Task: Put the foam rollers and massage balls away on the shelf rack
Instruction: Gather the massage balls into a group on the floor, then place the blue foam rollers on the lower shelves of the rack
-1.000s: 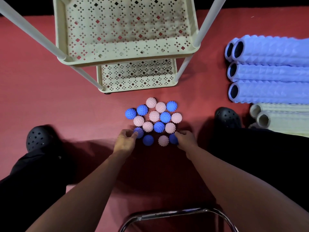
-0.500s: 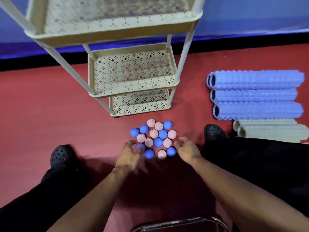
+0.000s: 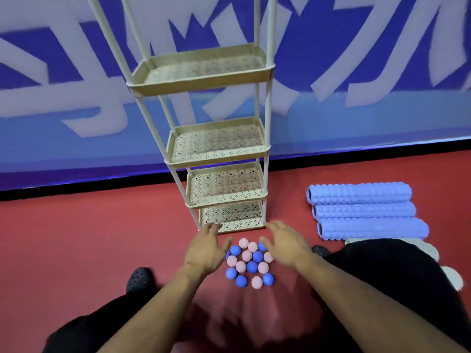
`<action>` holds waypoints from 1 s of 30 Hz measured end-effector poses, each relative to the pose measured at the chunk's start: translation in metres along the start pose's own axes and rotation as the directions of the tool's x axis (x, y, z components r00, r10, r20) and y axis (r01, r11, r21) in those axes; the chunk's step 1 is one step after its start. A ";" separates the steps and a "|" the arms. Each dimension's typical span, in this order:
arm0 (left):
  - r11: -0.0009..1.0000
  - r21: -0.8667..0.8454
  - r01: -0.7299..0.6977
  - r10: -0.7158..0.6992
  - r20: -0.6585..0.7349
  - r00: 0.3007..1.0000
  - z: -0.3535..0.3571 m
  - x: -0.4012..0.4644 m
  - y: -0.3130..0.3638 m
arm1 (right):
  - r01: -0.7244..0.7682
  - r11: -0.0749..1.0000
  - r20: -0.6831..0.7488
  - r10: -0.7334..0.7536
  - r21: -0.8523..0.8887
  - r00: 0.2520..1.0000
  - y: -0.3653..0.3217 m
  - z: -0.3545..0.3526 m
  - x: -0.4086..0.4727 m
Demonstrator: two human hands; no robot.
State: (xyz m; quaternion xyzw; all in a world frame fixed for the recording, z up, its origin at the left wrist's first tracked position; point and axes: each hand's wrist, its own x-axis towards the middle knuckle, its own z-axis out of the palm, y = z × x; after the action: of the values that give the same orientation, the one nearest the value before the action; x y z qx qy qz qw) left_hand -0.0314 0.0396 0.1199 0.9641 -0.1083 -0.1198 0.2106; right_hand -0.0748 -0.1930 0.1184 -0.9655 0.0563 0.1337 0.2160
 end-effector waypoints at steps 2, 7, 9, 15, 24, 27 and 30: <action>1.000 0.009 -0.020 0.020 -0.045 0.999 -0.017 -0.013 0.011 | 0.033 0.999 -0.026 -0.033 -0.030 0.999 -0.010 -0.021 -0.012; 0.998 0.024 -0.059 0.062 -0.148 0.987 -0.055 -0.045 0.037 | 0.086 0.994 -0.136 -0.095 -0.068 0.986 -0.032 -0.073 -0.039; 0.996 0.019 -0.082 0.084 -0.181 0.980 -0.068 -0.058 0.046 | 0.094 0.992 -0.175 -0.107 -0.085 0.979 -0.038 -0.089 -0.051; 0.985 0.066 -0.161 0.173 -0.269 0.947 -0.101 -0.087 0.066 | 0.132 0.983 -0.245 -0.161 -0.129 0.956 -0.055 -0.121 -0.085; 0.963 0.139 -0.229 0.263 -0.335 0.905 -0.121 -0.099 0.080 | 0.160 0.972 -0.287 -0.205 -0.174 0.936 -0.068 -0.137 -0.102; 0.965 0.116 -0.236 0.262 -0.331 0.907 -0.119 -0.095 0.086 | 0.156 0.974 -0.287 -0.198 -0.163 0.937 -0.064 -0.140 -0.102; 0.965 0.105 -0.240 0.261 -0.313 0.913 -0.110 -0.084 0.096 | 0.141 0.979 -0.283 -0.179 -0.150 0.942 -0.052 -0.141 -0.100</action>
State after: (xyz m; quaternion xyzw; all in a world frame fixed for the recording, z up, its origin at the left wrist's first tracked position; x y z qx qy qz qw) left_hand -0.0956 0.0184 0.2743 0.9550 -0.1989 0.0716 0.2080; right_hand -0.1287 -0.2022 0.2900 -0.9878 0.0007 -0.0267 0.1531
